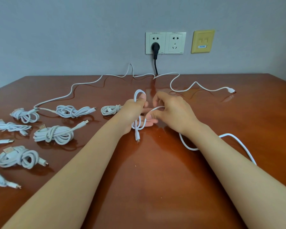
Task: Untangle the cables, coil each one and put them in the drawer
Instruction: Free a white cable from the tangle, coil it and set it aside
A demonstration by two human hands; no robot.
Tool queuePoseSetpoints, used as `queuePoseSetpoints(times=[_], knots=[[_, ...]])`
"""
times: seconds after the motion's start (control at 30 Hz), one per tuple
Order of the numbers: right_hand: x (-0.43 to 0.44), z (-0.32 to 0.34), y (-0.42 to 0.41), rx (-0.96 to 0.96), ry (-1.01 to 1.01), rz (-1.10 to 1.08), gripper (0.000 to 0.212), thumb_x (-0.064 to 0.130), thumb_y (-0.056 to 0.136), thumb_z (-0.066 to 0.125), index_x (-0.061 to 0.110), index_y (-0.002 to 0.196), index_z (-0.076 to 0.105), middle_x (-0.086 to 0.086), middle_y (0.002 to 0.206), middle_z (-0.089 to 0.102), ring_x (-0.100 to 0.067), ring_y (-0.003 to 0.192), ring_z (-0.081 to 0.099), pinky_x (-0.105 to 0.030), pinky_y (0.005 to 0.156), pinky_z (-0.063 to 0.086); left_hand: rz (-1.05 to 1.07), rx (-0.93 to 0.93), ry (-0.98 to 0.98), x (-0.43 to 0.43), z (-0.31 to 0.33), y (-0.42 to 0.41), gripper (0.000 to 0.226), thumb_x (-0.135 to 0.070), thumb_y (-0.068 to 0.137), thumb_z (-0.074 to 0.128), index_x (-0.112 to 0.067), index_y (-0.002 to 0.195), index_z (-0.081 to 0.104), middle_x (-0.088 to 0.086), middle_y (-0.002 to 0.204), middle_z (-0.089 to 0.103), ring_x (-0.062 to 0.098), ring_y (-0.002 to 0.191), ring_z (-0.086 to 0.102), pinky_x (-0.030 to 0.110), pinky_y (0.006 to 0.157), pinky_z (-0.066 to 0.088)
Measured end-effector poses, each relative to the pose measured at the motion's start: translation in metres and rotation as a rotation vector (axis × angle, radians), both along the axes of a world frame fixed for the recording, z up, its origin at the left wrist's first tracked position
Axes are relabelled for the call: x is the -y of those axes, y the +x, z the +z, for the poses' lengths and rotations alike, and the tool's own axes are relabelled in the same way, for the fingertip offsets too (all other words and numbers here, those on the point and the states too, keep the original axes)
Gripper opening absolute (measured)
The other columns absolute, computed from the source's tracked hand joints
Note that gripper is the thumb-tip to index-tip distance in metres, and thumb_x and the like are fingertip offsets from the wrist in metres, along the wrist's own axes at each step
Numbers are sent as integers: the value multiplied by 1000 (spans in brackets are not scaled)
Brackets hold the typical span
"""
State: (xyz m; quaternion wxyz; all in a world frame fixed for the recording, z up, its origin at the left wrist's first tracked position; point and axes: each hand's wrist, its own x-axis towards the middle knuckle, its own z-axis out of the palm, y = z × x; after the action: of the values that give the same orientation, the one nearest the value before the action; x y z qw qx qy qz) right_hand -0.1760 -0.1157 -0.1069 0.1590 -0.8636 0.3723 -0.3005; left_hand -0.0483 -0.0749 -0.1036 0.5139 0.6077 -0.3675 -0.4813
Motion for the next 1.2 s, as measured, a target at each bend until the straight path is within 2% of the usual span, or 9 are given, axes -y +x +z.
queuePoseSetpoints(times=[0.07,0.27,0.37,0.47,0.57,0.77,0.9,1.07,1.2], knots=[[-3,3,0,13,-18,-10,37,39,68,75,22,80,45,9,63,49,-19,69,47,-32,58,34,-52,127,35,-1,0,-3,43,-46,99,34,-10,80,48,1,46,57,12,33,54,20,37,46],[-3,3,3,13,40,133,17,11,83,58,20,82,44,9,69,52,-18,67,45,-35,65,39,-195,169,69,-1,3,-3,37,-23,100,33,-14,65,40,-2,46,34,5,28,22,12,33,22],[3,4,1,119,102,133,28,1,83,53,26,76,42,14,62,56,-2,61,47,-24,62,39,-239,149,120,1,6,-1,42,-42,99,35,-15,67,40,-7,38,27,5,27,19,11,32,19],[7,6,-3,164,159,41,21,18,84,64,24,76,46,10,57,52,-4,55,44,-20,54,33,-316,126,150,2,9,2,41,-42,96,34,-16,64,39,-8,37,23,4,27,17,11,32,16],[11,5,-5,-18,198,-38,36,38,88,60,18,61,48,5,53,43,-11,52,38,-29,52,30,-368,125,143,0,11,6,35,-35,92,38,-16,63,39,-8,39,21,5,30,16,12,33,15],[5,2,-2,35,242,127,33,22,97,45,13,66,48,6,57,41,-9,56,34,-26,54,29,-367,254,40,-6,8,12,25,-20,90,56,-22,66,46,-10,45,23,5,37,17,17,36,15],[5,6,-4,173,179,160,33,32,91,57,5,71,59,7,54,39,-6,54,32,-25,54,27,-352,359,53,-6,7,13,35,-2,83,59,-19,61,36,-8,43,23,7,37,18,18,36,19],[1,9,-1,210,82,153,30,33,89,59,9,71,60,-1,56,57,-8,49,42,-32,57,37,-290,560,68,-2,7,1,26,-27,91,40,-16,68,41,-8,41,27,8,34,21,16,36,23],[7,6,-2,213,81,35,29,39,84,63,18,72,49,-2,55,52,-9,47,40,-32,54,35,-360,477,63,-1,6,5,36,-36,99,36,-15,70,42,-10,41,27,6,34,20,16,34,23]])
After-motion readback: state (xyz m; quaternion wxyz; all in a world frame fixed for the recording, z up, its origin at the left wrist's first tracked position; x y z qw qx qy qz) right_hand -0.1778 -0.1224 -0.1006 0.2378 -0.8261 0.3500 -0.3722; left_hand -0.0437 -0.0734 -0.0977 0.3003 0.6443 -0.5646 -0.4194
